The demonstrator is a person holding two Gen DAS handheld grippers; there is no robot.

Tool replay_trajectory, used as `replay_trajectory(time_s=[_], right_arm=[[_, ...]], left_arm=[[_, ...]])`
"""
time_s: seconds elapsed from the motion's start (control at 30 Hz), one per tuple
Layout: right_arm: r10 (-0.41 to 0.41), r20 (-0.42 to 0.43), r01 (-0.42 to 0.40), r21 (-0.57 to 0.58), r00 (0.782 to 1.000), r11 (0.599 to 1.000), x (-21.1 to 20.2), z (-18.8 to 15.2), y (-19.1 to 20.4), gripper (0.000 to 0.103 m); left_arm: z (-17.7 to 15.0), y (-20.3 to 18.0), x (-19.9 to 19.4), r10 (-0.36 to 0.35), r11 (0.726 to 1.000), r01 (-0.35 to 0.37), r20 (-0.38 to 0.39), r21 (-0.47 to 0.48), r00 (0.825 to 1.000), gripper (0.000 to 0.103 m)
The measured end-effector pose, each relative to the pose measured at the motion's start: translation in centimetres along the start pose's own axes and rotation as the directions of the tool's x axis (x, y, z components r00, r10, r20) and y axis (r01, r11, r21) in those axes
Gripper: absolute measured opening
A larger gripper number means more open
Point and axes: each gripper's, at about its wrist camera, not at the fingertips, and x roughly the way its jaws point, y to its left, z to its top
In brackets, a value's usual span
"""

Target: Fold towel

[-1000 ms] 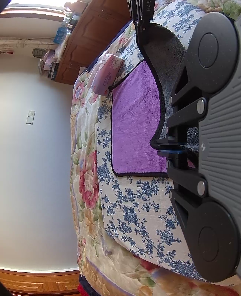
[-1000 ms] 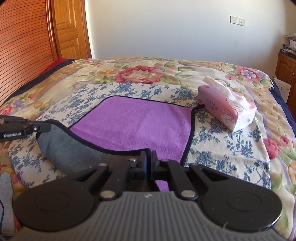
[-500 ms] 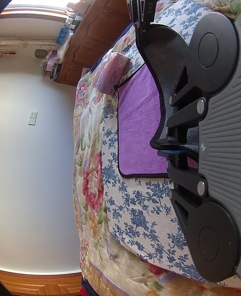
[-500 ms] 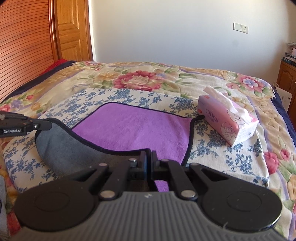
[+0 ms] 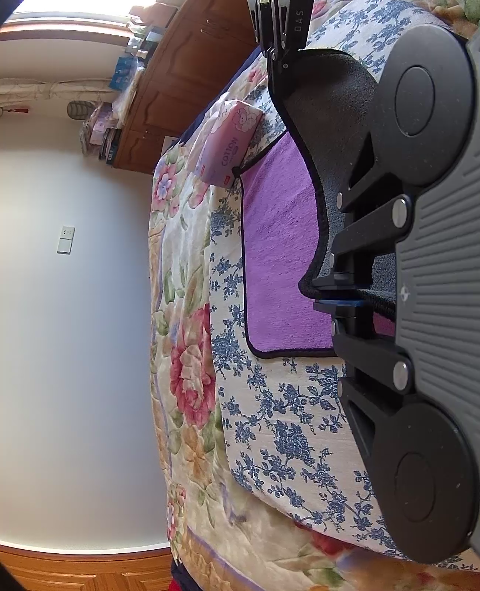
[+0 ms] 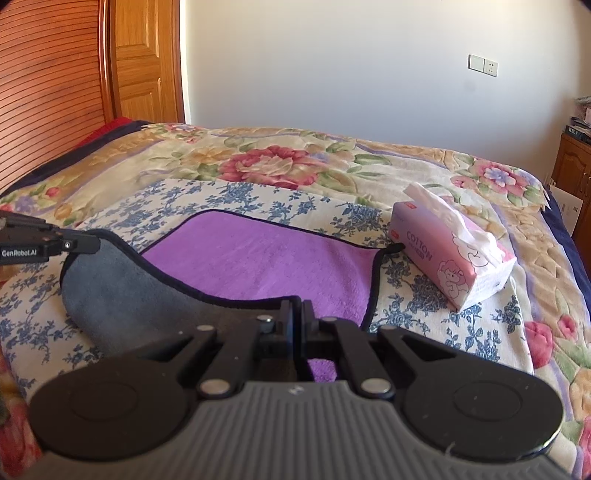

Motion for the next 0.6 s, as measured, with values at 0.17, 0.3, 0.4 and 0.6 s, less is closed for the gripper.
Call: replay_trajectory(time_s=[0.17, 0.3, 0.4, 0.6], right_arm=[[-0.004, 0.002, 0.004, -0.012, 1.000, 1.000, 0.6, 0.2, -0.1, 0.004], [-0.010, 0.002, 0.010, -0.020, 1.000, 1.000, 0.9, 0.4, -0.2, 0.004], [-0.012, 0.007, 0.012, -0.022, 1.000, 1.000, 1.0, 0.6, -0.3, 0.004], [-0.018, 0.012, 0.019, -0.027, 1.000, 0.999, 1.5, 1.0, -0.6, 0.004]], left_arm=[[0.4, 0.0, 0.4, -0.003, 1.000, 0.003, 0.000, 0.007, 1.000, 0.006], [0.9, 0.1, 0.8, -0.004, 1.000, 0.004, -0.002, 0.014, 1.000, 0.006], [1.2, 0.2, 1.2, -0.004, 1.000, 0.004, -0.001, 0.016, 1.000, 0.006], [2.0, 0.5, 1.9, -0.003, 1.000, 0.003, -0.001, 0.010, 1.000, 0.006]])
